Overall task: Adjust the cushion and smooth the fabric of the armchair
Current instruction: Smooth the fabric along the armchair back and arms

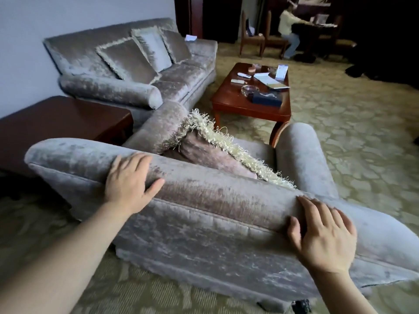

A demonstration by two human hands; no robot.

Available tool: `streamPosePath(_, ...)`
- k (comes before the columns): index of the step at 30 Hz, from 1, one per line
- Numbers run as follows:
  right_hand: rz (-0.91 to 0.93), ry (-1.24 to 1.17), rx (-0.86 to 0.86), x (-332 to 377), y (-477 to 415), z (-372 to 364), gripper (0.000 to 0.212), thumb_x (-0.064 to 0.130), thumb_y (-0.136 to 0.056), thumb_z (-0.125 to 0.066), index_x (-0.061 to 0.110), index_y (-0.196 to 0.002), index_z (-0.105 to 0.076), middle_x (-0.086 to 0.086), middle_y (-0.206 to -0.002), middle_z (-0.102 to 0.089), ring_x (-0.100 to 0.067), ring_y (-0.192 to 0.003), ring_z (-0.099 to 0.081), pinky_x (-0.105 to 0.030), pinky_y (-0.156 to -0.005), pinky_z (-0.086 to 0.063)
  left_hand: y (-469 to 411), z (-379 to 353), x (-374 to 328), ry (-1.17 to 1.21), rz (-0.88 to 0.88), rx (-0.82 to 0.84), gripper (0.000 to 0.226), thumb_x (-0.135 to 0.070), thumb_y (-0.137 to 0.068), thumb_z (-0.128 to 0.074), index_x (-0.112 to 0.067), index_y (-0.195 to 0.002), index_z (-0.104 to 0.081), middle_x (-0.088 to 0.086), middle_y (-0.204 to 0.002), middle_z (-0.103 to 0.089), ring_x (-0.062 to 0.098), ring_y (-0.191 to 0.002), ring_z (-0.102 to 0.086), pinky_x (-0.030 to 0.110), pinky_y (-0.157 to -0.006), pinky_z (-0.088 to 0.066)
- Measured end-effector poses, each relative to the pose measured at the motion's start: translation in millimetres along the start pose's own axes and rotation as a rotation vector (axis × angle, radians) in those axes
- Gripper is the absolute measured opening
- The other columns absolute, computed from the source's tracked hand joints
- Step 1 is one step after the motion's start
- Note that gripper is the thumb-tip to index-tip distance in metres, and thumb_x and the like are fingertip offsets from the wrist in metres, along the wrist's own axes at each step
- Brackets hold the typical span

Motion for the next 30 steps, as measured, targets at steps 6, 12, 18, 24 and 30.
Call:
streamPosePath(6,-0.349,0.035,0.049,37,-9,3,0.043,0.043,-0.085,-0.033,0.009,-0.097,-0.057,-0.020,-0.087,-0.061,-0.038,-0.081,-0.058,-0.050,-0.087,-0.036,-1,-5,5,0.065,-0.053,-0.130,0.066,-0.053,-0.077,-0.038,-0.001,-0.107,-0.063,0.018,-0.109,-0.065,0.035,-0.102,-0.061,0.049,-0.100,-0.028)
streamPosePath(12,-0.090,-0.108,0.224,247,-42,-33,0.050,0.040,-0.086,-0.033,0.005,-0.109,-0.062,-0.014,-0.113,-0.063,-0.031,-0.110,-0.057,-0.052,-0.103,-0.028,-5,6,12,0.219,-0.144,-0.055,0.054,-0.048,-0.081,-0.037,-0.004,-0.099,-0.063,0.016,-0.099,-0.068,0.034,-0.092,-0.063,0.047,-0.091,-0.044)
streamPosePath(18,-0.001,-0.111,0.360,382,-80,-66,0.046,0.044,-0.088,-0.031,0.009,-0.090,-0.062,-0.010,-0.091,-0.064,-0.033,-0.088,-0.057,-0.043,-0.084,-0.039,-30,20,140,0.164,-0.183,-0.108,0.047,-0.036,-0.082,-0.040,-0.001,-0.101,-0.065,0.018,-0.111,-0.066,0.036,-0.112,-0.058,0.048,-0.093,-0.043)
streamPosePath(24,-0.023,-0.129,0.113,395,-95,-88,0.031,0.040,-0.083,-0.047,0.014,-0.070,-0.055,-0.007,-0.070,-0.059,-0.031,-0.066,-0.054,-0.039,-0.066,-0.040,-57,-5,176,0.133,-0.304,-0.129,0.053,-0.039,-0.081,-0.042,0.000,-0.108,-0.066,0.016,-0.110,-0.067,0.032,-0.099,-0.064,0.044,-0.089,-0.043)
streamPosePath(30,-0.006,-0.117,0.126,408,-91,-87,0.030,0.036,-0.081,-0.046,0.011,-0.077,-0.061,-0.007,-0.078,-0.064,-0.030,-0.067,-0.057,-0.037,-0.068,-0.043,-56,1,185,0.141,-0.265,-0.057,0.054,-0.040,-0.078,-0.043,-0.001,-0.107,-0.066,0.013,-0.107,-0.068,0.031,-0.096,-0.065,0.043,-0.089,-0.045)
Point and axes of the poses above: each hand's wrist, its own y-axis away from the middle knuckle, its own z-axis out of the back of the hand, x = y × z, the point moved 3 cm from there along -y, towards the middle knuckle
